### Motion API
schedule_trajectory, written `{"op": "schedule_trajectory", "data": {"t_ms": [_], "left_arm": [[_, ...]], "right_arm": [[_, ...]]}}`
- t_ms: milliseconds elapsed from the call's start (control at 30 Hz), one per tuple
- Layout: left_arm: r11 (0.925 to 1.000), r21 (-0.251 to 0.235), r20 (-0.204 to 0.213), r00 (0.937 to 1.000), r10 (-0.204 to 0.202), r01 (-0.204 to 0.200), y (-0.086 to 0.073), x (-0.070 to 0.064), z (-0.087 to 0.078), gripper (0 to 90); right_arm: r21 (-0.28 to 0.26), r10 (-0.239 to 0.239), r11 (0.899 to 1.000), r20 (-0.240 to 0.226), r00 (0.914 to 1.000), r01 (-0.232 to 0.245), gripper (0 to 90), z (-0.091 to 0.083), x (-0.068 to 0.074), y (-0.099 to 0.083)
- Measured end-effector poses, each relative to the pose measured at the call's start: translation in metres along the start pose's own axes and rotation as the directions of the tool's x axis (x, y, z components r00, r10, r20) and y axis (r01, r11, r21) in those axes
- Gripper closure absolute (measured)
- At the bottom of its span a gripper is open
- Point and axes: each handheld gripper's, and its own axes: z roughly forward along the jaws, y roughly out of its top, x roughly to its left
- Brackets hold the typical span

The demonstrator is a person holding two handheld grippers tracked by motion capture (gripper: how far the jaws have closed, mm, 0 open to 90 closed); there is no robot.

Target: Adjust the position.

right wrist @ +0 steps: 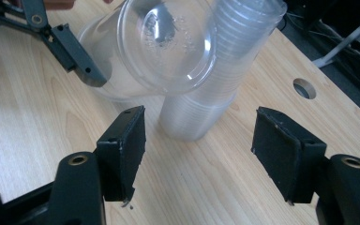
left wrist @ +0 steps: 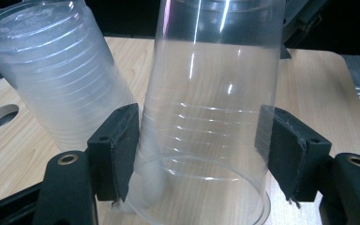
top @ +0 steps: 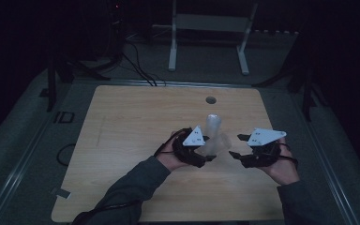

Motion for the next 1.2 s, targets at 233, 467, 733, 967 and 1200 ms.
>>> {"op": "schedule_trajectory", "data": {"t_ms": [233,467,733,967,1200], "left_arm": [[0.9993,0.029,0.005,0.9997,0.023,-0.023,0.001,-0.001,0.001,32.3],[0.9978,0.051,0.003,0.9991,0.042,-0.042,0.001,-0.001,0.002,32.3],[0.9953,0.077,0.006,0.9982,0.059,-0.059,0.002,-0.002,0.003,32.3],[0.9912,0.109,0.002,0.9972,0.075,-0.075,0.003,-0.003,0.005,32.5],[0.9852,0.141,0.007,0.9952,0.097,-0.097,0.003,-0.003,0.006,32.5]], "right_arm": [[0.043,-0.023,0.999,-0.020,0.9996,0.023,32.3,0.001,0.000,0.004],[0.084,-0.042,0.995,-0.043,0.9982,0.045,32.0,0.003,0.001,0.006],[0.123,-0.061,0.990,-0.060,0.9963,0.068,29.7,0.005,0.001,0.009],[0.140,-0.076,0.986,-0.073,0.9944,0.086,29.7,0.006,0.003,0.013],[0.156,-0.096,0.982,-0.087,0.9916,0.109,29.7,0.007,0.004,0.016]]}}
